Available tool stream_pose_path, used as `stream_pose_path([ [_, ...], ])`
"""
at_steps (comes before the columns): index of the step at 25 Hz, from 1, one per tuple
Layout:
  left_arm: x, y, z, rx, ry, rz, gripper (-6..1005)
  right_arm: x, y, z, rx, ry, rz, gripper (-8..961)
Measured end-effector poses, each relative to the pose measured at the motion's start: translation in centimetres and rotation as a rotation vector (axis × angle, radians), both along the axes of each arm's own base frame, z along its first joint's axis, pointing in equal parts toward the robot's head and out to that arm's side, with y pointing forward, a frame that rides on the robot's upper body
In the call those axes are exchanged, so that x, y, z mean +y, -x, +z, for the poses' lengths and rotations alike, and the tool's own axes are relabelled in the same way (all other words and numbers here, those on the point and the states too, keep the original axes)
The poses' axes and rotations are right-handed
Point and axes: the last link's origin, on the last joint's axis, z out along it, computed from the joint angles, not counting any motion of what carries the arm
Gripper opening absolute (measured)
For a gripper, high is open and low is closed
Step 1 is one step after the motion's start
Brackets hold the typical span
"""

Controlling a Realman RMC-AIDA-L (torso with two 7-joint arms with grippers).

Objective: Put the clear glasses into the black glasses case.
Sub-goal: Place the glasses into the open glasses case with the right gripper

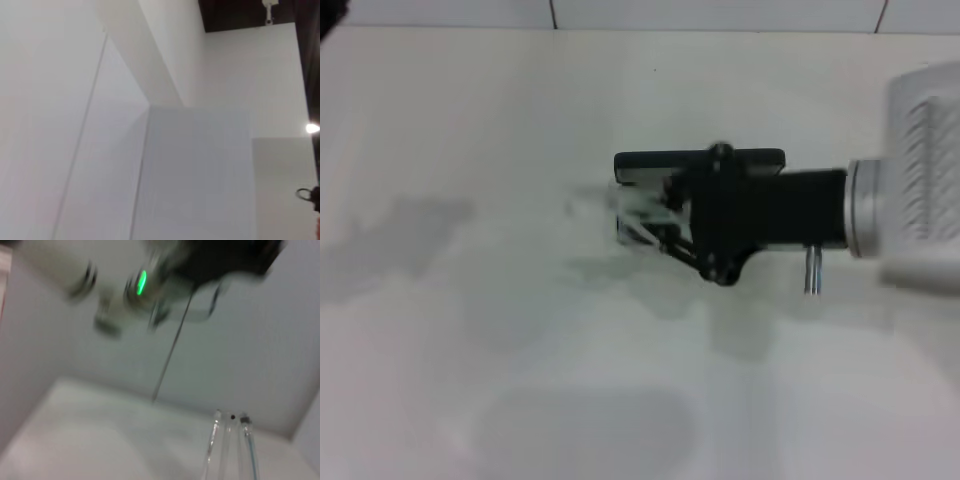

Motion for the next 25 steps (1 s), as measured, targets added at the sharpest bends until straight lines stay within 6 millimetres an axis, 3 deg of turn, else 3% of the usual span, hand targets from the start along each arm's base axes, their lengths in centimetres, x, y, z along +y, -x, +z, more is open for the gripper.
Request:
stream_pose_path([
  [5,-0.1,0.2,0.2,-0.008,-0.020,0.012,67,-1.0,0.9,-0.7,-0.265,-0.093,-0.037,149],
  [10,0.0,0.1,-0.2,-0.018,-0.016,0.012,66,-0.4,1.3,-1.3,-0.405,-0.182,-0.094,151],
  [25,0.0,-0.2,-0.8,-0.038,-0.012,0.016,66,2.7,0.7,-3.3,-0.543,-0.274,-0.086,159],
])
